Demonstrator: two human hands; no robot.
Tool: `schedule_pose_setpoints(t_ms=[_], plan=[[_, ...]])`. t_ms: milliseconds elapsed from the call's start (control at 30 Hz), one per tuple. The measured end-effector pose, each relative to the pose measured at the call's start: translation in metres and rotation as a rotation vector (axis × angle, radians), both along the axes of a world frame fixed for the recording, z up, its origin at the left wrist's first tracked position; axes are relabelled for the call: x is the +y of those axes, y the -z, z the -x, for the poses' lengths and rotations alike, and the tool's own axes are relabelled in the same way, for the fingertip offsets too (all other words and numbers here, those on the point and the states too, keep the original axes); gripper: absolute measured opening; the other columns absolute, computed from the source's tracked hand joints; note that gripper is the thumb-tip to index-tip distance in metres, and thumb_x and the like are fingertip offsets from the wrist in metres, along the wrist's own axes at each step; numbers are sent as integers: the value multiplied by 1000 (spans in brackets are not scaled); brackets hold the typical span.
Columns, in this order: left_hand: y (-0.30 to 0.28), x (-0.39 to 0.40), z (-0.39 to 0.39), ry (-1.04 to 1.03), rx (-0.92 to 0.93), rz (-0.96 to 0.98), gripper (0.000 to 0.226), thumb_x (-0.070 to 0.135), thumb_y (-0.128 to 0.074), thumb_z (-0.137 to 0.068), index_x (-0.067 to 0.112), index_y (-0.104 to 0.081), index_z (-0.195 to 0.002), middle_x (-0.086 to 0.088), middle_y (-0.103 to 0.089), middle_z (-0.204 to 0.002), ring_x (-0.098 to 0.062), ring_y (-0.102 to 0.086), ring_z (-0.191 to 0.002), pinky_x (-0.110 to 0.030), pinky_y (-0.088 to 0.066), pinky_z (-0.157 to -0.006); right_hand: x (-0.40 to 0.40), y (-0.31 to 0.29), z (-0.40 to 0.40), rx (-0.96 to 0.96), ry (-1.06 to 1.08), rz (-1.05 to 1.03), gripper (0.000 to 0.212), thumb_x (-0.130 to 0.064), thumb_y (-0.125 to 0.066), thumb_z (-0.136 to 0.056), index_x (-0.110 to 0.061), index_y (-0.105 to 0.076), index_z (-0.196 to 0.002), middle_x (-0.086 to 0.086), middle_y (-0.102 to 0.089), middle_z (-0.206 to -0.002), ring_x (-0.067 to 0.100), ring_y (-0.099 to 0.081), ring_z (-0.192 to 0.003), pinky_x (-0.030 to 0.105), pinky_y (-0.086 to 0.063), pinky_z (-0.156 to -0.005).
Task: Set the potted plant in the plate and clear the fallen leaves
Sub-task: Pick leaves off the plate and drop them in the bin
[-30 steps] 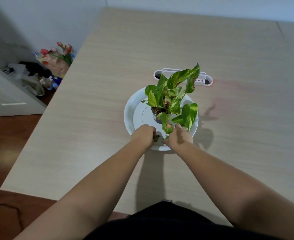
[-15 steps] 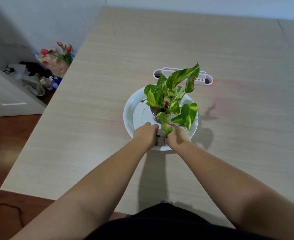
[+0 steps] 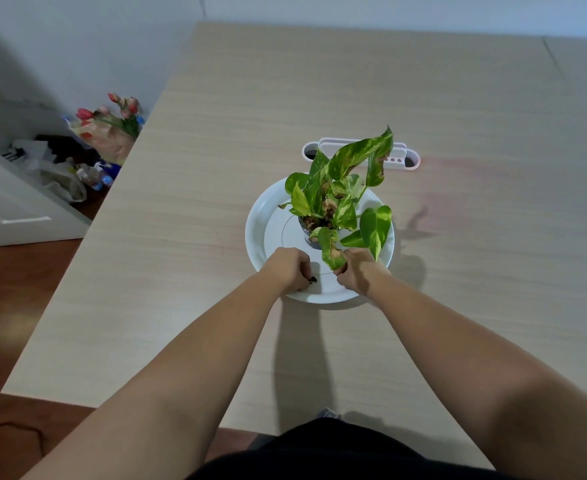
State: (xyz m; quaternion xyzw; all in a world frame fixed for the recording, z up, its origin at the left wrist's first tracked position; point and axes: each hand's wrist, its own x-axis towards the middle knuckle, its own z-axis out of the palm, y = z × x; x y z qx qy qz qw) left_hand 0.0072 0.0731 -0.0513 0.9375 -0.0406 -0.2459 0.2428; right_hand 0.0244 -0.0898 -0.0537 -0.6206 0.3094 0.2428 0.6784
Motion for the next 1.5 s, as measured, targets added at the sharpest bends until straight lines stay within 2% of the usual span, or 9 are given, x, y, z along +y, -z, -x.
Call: schedule_pose_setpoints(t_ms=[100, 167, 267, 367, 600, 867, 1200, 1333, 1500], plan=[[-3, 4, -1, -170, -3, 165, 25, 5, -68, -70, 25, -59, -59, 6, -63, -71, -14, -58, -73, -8, -39, -54, -19, -8, 2, 26, -15, 158, 31, 9, -23, -83, -8, -42, -65, 11, -42, -45, 16, -38, -54, 20, -34, -52], [-9, 3, 1, -270, -6, 275, 34, 1, -71, -70, 26, -55, -54, 8, -59, -62, -10, -55, -64, -3, -36, -46, -33, -13, 1, -38, -39, 259, 20, 6, -38, -84, 3, -57, -78, 16, -54, -58, 24, -49, -62, 27, -43, -59], [-11, -6, 9, -455, 20, 462, 30, 0, -73, -66, 22, -59, -51, 8, -57, -54, -11, -56, -56, -19, -52, -59, -49, -15, 18, -133, -84, 318, 8, 1, -72, -70, -7, -72, -73, 12, -71, -72, 25, -66, -69, 32, -57, -73], [-13, -28, 24, -598, 89, 633, 11, 2, -75, -64, 8, -69, -72, -2, -63, -65, -18, -61, -64, -39, -59, -79, -69, -21, 44, -174, 90, 177, 12, 5, -71, -77, -7, -69, -76, 11, -70, -77, 19, -65, -67, 22, -56, -63], [-19, -126, 75, -438, 285, 836, 27, -6, -76, -70, 17, -63, -66, -3, -61, -66, -16, -60, -65, -34, -58, -74, -132, -12, 129, -134, 377, -13, 12, 11, -62, -83, -1, -61, -80, 10, -62, -73, 16, -61, -67, 14, -54, -54], [-19, -259, 154, -130, 441, 741, 23, -4, -73, -63, 17, -65, -62, -2, -61, -57, -19, -58, -58, -31, -53, -67, -245, -16, 241, -145, 679, -50, 13, 11, -59, -84, -1, -62, -81, 4, -67, -59, 6, -66, -50, 14, -54, -51], [-7, -380, 254, 158, 489, 527, 18, 5, -76, -66, 19, -65, -65, 2, -63, -60, -12, -59, -53, -22, -51, -57, -343, 5, 384, -43, 907, 28, 10, 9, -66, -81, -2, -64, -81, 13, -65, -78, 18, -64, -72, 17, -57, -62], [5, -410, 287, 255, 494, 441, 18, 7, -77, -66, 20, -65, -65, -2, -65, -64, -19, -63, -61, -40, -59, -73, -367, 25, 421, 56, 956, 67, 12, 10, -65, -81, -2, -65, -80, 14, -64, -80, 17, -62, -72, 14, -57, -56], [18, -432, 298, 320, 452, 331, 18, 9, -78, -68, 21, -66, -66, -12, -75, -81, -20, -68, -68, -37, -60, -74, -383, 49, 435, 144, 963, 98, 12, 8, -66, -81, 4, -67, -93, 13, -64, -80, 17, -62, -68, 13, -54, -49]])
